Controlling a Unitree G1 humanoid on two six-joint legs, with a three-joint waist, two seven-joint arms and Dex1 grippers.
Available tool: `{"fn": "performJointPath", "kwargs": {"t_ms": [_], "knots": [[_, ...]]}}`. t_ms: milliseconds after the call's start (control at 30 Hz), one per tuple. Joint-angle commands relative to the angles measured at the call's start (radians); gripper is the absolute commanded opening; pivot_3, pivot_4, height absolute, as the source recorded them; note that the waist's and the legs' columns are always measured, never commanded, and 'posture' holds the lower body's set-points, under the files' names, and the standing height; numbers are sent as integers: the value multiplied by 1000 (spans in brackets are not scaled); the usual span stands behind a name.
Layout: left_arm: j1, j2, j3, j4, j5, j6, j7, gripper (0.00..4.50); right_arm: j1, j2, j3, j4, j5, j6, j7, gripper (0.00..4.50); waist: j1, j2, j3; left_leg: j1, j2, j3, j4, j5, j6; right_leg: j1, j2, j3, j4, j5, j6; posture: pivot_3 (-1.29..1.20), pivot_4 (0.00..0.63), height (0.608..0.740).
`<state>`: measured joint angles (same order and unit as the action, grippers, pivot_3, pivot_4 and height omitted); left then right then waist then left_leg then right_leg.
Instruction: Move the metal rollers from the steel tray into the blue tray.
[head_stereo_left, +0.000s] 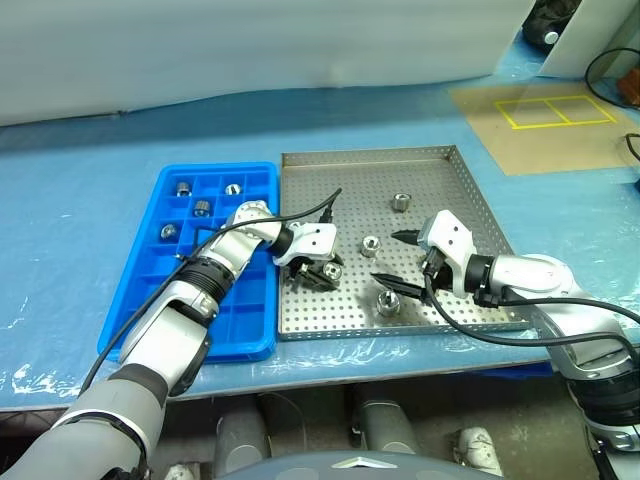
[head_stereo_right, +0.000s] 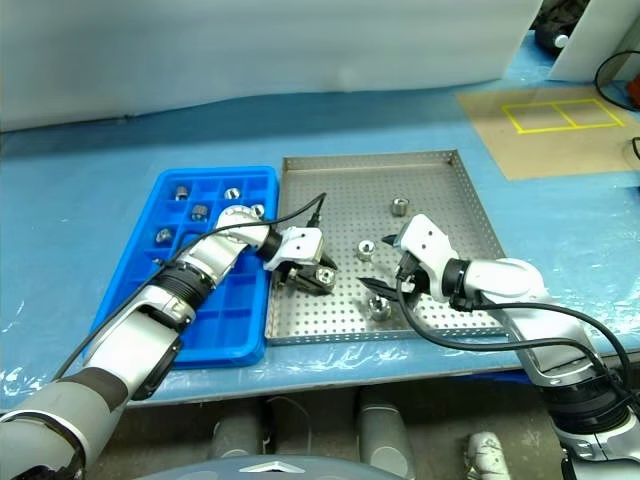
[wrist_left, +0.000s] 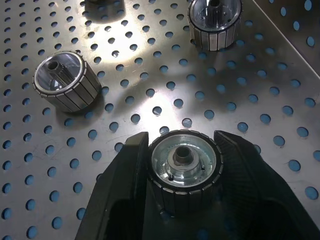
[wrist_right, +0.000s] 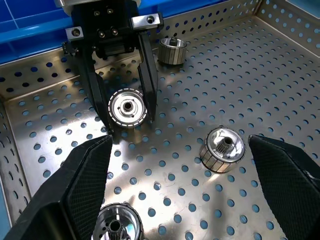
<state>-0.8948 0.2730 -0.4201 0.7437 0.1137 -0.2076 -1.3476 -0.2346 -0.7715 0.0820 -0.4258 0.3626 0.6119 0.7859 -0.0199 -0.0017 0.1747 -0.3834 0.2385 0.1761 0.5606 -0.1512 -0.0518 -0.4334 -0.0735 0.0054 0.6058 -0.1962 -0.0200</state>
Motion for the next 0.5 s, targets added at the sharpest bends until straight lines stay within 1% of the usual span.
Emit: {"fn": "performJointPath", "kwargs": {"t_ms": [33,200,267,367,500], "knots": [[3,16,6,35,9,-4,6,1697,-15,8,-23,-16,-4,-20,-3,4500,0,0,0,0,0,0,0,0,0,0,0,0,0,0,0,-439,150,740],[-11,1,46,6,-33,-2,37,1697,-18,15,-24,-11,-5,-22,-2,4500,0,0,0,0,0,0,0,0,0,0,0,0,0,0,0,-430,150,740],[-24,-5,81,-35,-79,43,34,1697,-23,17,-25,-8,-4,-23,1,4500,1,0,0,-1,0,0,0,0,0,-1,0,0,0,0,0,-422,150,740],[-22,10,130,-147,-163,136,-7,1697,-38,23,-24,-2,7,-24,16,4500,5,-1,0,-4,0,0,0,0,0,-3,0,0,0,0,0,-405,150,740],[-23,65,194,-263,-225,239,-3,1697,-64,19,-12,35,-4,-49,52,4500,8,-1,0,-5,0,0,-1,0,0,-4,0,-1,0,0,-1,-368,150,740]]}}
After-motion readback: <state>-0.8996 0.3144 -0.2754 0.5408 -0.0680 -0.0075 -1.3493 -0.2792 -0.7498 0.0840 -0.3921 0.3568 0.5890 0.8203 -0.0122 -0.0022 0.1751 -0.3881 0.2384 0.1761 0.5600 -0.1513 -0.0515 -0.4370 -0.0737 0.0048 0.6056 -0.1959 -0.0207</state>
